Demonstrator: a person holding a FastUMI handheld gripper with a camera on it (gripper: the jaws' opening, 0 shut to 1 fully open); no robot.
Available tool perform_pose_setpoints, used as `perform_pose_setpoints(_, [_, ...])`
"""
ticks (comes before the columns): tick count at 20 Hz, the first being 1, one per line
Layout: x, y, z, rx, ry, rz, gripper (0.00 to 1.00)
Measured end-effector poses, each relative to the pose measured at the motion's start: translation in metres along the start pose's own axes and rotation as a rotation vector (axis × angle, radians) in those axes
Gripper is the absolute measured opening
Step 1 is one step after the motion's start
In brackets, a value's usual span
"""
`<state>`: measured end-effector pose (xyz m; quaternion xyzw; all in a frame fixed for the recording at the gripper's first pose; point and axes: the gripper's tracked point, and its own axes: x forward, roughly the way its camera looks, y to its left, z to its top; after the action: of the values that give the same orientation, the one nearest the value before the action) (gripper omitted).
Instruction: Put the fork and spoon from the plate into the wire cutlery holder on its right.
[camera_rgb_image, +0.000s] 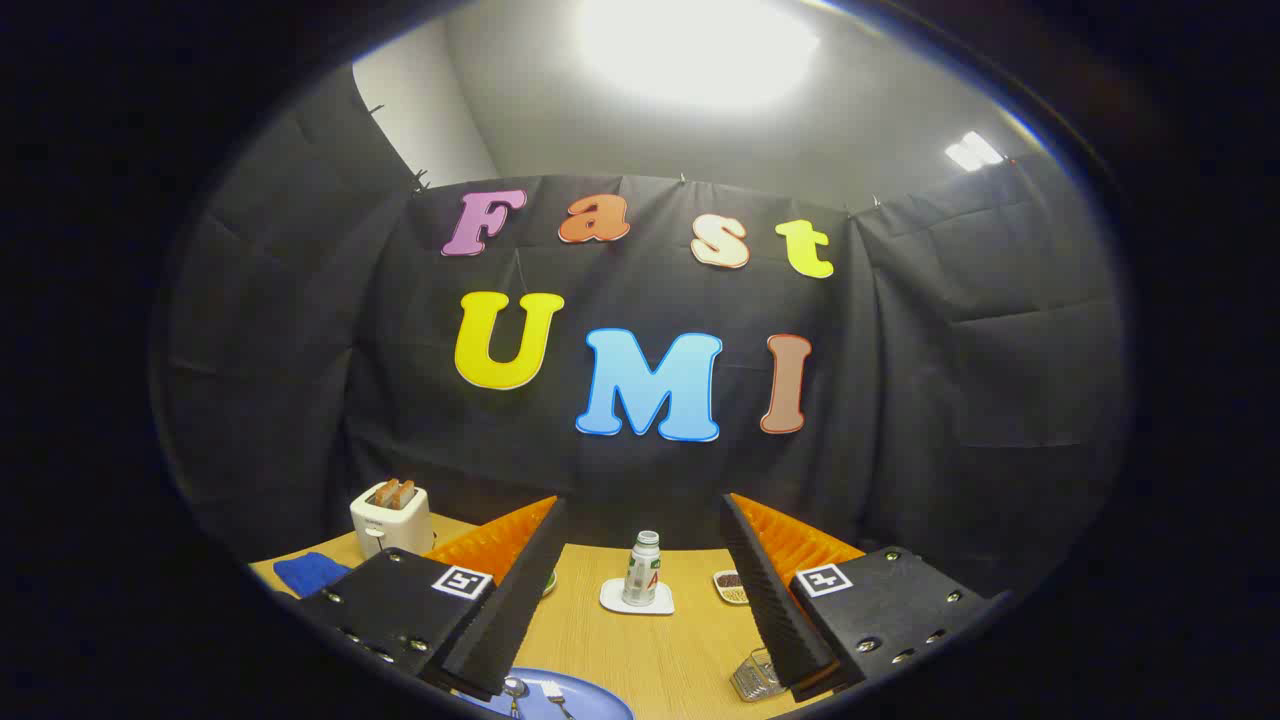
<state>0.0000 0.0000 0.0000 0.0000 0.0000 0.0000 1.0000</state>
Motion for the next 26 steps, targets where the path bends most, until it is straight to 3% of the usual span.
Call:
perform_pose_setpoints(5, [-0.006,-0.010,0.012,0.022,-0.064,-0.027,0.95])
perform_pose_setpoints(13, [-0.004,-0.008,0.000,0.032,-0.023,-0.009,0.95])
perform_pose_setpoints(26, [-0.005,0.017,-0.074,0.003,0.243,0.068,0.95])
